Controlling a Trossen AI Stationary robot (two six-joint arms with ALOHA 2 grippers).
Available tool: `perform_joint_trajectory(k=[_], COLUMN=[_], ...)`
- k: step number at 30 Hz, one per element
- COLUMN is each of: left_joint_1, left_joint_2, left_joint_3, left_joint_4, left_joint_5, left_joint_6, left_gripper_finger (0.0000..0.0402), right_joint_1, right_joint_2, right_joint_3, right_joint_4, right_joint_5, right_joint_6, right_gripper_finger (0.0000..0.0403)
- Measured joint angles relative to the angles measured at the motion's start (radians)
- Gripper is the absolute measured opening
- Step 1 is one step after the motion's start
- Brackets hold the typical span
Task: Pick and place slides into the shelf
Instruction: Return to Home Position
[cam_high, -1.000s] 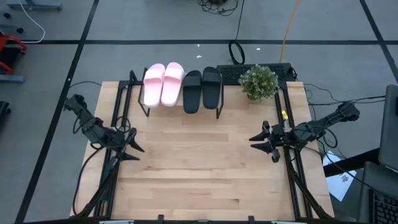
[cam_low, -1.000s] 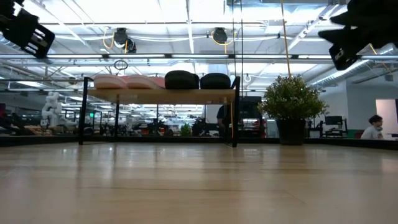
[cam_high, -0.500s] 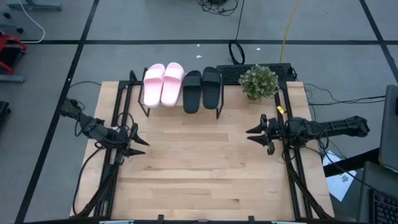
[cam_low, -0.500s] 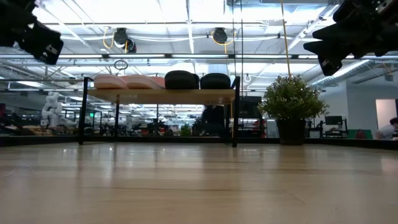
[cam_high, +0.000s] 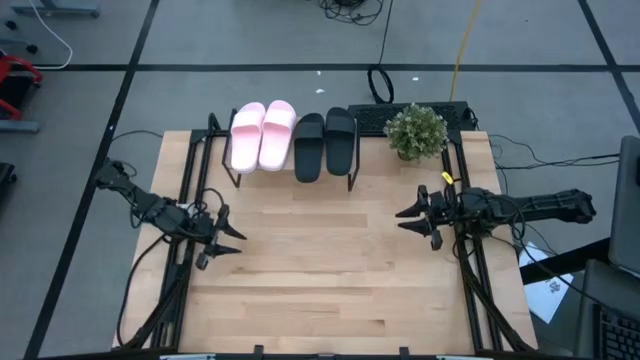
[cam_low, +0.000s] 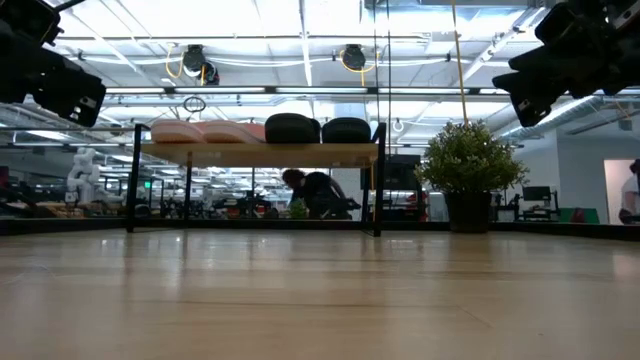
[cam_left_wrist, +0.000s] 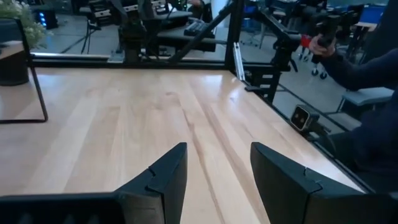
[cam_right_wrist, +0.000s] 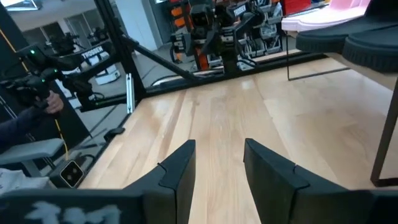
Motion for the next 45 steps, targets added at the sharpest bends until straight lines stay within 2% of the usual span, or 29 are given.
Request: perform_joint_trajectory(k=[4, 9, 13, 21, 31, 36, 45], left_joint_1=[0.029, 0.084, 0.127, 0.188, 0.197, 0.197, 0.197], left_joint_2=[0.000, 0.000, 0.001, 0.007, 0.008, 0.008, 0.008], left_joint_3=[0.000, 0.001, 0.001, 0.001, 0.001, 0.001, 0.001], left_joint_4=[-0.001, -0.003, -0.004, -0.004, -0.005, -0.004, -0.004], left_joint_5=[-0.003, -0.005, -0.002, 0.001, 0.001, 0.001, 0.001], left_joint_6=[0.004, 0.006, 0.006, 0.026, 0.025, -0.021, -0.055], left_gripper_finger=[0.0175, 0.0175, 0.0175, 0.0175, 0.0175, 0.0175, 0.0175], right_joint_1=[0.000, 0.000, 0.000, -0.003, -0.002, -0.002, -0.002], right_joint_2=[-0.002, 0.002, 0.004, -0.010, -0.007, -0.007, -0.007], right_joint_3=[-0.035, -0.183, -0.175, -0.177, -0.179, -0.179, -0.180], right_joint_4=[0.041, 0.306, 0.254, 0.269, 0.223, 0.227, 0.227], right_joint_5=[0.004, 0.004, 0.004, 0.008, 0.004, 0.004, 0.004], right_joint_6=[-0.015, -0.010, -0.026, -0.087, -0.082, -0.017, -0.019], right_gripper_finger=[0.0128, 0.0128, 0.0128, 0.0128, 0.0128, 0.0128, 0.0128])
